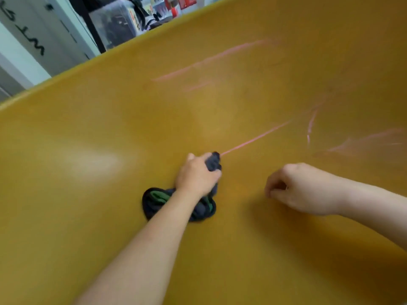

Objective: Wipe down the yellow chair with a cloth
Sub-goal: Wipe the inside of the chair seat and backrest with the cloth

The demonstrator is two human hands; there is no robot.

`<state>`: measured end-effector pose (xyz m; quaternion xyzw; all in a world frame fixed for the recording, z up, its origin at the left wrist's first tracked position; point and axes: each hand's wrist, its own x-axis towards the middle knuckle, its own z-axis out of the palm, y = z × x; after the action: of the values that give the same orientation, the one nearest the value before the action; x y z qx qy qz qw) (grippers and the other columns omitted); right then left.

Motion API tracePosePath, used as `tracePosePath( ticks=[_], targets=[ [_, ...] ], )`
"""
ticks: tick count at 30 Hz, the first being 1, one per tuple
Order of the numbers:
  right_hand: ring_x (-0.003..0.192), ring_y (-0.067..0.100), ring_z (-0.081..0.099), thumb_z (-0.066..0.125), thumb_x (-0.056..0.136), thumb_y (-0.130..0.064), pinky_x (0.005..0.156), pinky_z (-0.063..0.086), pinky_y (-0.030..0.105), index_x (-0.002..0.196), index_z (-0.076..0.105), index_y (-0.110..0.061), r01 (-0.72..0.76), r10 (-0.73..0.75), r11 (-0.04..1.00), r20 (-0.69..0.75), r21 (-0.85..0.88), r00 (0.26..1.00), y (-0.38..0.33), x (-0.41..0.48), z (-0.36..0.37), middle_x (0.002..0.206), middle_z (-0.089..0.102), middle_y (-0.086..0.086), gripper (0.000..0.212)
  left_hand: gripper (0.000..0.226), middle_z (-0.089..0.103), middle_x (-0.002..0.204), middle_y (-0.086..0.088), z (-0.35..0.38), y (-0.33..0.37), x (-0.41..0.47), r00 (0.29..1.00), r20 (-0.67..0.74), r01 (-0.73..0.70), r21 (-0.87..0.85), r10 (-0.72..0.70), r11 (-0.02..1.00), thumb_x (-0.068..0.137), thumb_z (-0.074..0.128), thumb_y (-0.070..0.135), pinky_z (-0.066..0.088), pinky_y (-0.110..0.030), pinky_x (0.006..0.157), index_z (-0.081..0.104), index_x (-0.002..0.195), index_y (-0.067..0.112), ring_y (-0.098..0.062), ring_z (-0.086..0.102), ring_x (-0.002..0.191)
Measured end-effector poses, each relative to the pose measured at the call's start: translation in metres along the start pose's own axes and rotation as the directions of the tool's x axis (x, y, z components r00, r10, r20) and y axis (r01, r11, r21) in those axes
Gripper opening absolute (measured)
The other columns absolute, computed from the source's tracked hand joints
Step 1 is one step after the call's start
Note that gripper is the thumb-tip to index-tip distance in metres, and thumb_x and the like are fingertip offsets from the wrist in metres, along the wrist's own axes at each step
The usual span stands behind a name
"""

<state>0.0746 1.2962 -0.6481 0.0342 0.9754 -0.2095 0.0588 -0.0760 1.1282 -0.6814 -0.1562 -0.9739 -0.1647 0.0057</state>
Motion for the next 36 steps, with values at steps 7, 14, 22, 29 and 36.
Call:
tracePosePath(
  ticks=[7,14,22,29,36],
  targets=[
    [0.055,0.016,0.053,0.049,0.087,-0.002,0.054,0.044,0.023,0.077,0.070,-0.012,-0.136,0.210,0.849,-0.090,0.511,0.974,0.014,0.019,-0.007,0.064,0.063,0.004,0.025,0.050,0.042,0.096,0.009,0.011,0.036,-0.082,0.821,0.325,-0.458,-0.117,0.470,0.881,0.075,0.060,0.041,0.045,-0.030,0.076,0.051,0.123,0.050,-0.021,0.056,0.092],
    [0.066,0.011,0.051,0.051,0.087,-0.013,0.057,0.037,0.020,0.098,0.066,-0.028,-0.117,0.130,0.970,-0.049,0.215,0.990,0.017,0.020,0.010,0.078,0.059,-0.008,0.024,0.044,0.044,0.110,-0.002,0.003,-0.007,0.029,0.996,-0.083,0.018,0.032,-0.015,0.999,0.082,0.058,0.043,0.045,-0.034,0.081,0.053,0.126,0.043,-0.029,0.055,0.100],
    [0.120,0.025,0.040,0.042,0.092,-0.021,0.101,0.038,0.034,0.136,0.045,-0.032,-0.047,0.042,0.995,-0.065,-0.090,0.997,0.018,0.018,0.031,0.133,0.041,0.001,0.046,0.047,0.042,0.110,0.000,0.013,0.002,0.030,0.976,-0.003,-0.216,0.158,0.219,0.963,0.088,0.054,0.041,0.045,-0.033,0.077,0.044,0.134,0.045,-0.024,0.050,0.102],
    [0.124,0.028,0.040,0.030,0.084,-0.018,0.103,0.036,0.033,0.142,0.032,-0.025,-0.048,0.032,0.994,-0.156,-0.098,0.987,0.014,0.022,0.031,0.145,0.034,0.004,0.058,0.041,0.038,0.097,0.007,0.025,0.026,-0.028,0.854,0.193,-0.481,-0.058,0.483,0.875,0.081,0.057,0.042,0.037,-0.029,0.070,0.051,0.121,0.050,-0.018,0.047,0.092],
    [0.105,0.022,0.041,0.034,0.085,-0.013,0.095,0.044,0.034,0.116,0.058,-0.024,-0.031,0.015,0.980,-0.081,-0.199,0.997,0.018,0.029,0.035,0.124,0.048,-0.001,0.041,0.049,0.039,0.112,-0.001,0.010,-0.006,0.073,0.983,-0.185,0.005,0.041,0.002,0.999,0.090,0.054,0.039,0.041,-0.034,0.078,0.042,0.138,0.041,-0.025,0.045,0.104]
  ],
)
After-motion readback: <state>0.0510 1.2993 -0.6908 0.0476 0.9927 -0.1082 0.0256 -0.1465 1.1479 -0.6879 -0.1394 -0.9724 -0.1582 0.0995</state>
